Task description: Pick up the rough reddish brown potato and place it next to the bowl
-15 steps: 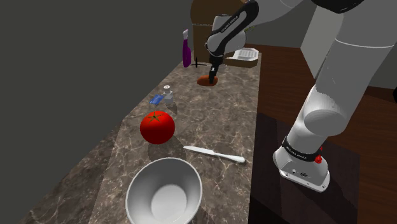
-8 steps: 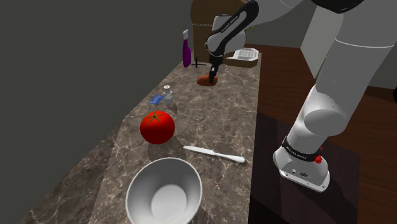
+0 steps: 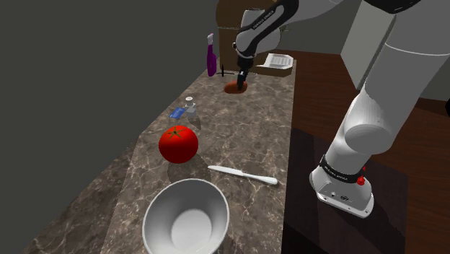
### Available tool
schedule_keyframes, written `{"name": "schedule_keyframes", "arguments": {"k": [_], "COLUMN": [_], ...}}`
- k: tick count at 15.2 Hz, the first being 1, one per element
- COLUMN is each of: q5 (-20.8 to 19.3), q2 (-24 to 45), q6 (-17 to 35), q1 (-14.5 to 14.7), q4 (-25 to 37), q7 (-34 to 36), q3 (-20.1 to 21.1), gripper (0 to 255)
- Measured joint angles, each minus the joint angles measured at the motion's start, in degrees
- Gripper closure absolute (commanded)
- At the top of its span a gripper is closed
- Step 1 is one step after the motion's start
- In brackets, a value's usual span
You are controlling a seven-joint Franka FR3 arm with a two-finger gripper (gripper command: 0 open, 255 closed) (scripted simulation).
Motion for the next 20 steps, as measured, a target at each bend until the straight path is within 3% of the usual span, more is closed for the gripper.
{"name": "schedule_keyframes", "arguments": {"k": [20], "q5": [-3.0], "q2": [-6.9], "q6": [-15.2], "q1": [0.1], "q4": [8.6], "q7": [2.5], "q3": [0.5], "gripper": [255]}}
